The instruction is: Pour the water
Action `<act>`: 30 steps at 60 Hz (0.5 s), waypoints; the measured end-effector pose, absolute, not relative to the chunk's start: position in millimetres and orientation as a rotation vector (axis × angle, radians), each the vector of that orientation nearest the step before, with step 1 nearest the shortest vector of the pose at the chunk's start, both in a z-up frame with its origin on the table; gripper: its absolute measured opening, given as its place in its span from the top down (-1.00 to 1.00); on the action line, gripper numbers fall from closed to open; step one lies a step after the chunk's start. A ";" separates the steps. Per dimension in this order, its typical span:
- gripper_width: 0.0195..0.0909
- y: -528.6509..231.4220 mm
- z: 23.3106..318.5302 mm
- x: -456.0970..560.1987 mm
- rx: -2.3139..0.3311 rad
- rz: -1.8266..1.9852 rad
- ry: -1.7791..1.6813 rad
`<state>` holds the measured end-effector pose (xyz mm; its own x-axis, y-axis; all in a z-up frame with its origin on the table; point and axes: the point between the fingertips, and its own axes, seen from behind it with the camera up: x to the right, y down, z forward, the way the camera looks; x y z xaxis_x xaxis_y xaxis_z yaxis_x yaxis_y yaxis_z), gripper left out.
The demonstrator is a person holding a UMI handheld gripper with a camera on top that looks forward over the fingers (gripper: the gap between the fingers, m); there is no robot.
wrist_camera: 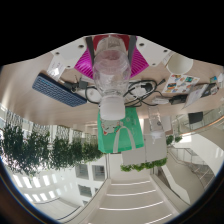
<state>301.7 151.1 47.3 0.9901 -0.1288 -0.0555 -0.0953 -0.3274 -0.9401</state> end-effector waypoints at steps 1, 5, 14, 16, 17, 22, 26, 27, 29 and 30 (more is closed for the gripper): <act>0.15 151.1 47.5 301.4 -1.906 -0.035 0.160; 0.10 150.8 47.5 300.9 -1.906 -0.037 0.162; -0.65 128.6 42.7 305.7 -2.007 -0.044 0.235; -0.86 120.5 43.5 304.9 -2.012 -0.045 0.247; -0.83 115.6 45.9 304.2 -2.013 -0.046 0.251; -0.79 87.8 52.5 297.2 -2.032 -0.043 0.252; -0.79 54.3 65.6 286.9 -2.049 -0.048 0.252; -0.79 51.1 68.7 284.9 -2.053 -0.051 0.250; -0.79 33.6 76.9 279.5 -2.059 -0.061 0.249; -0.79 25.7 81.7 275.7 -2.063 -0.066 0.247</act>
<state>275.7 25.7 81.7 0.9775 -0.2030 -0.0568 -0.1473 -0.4652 -0.8729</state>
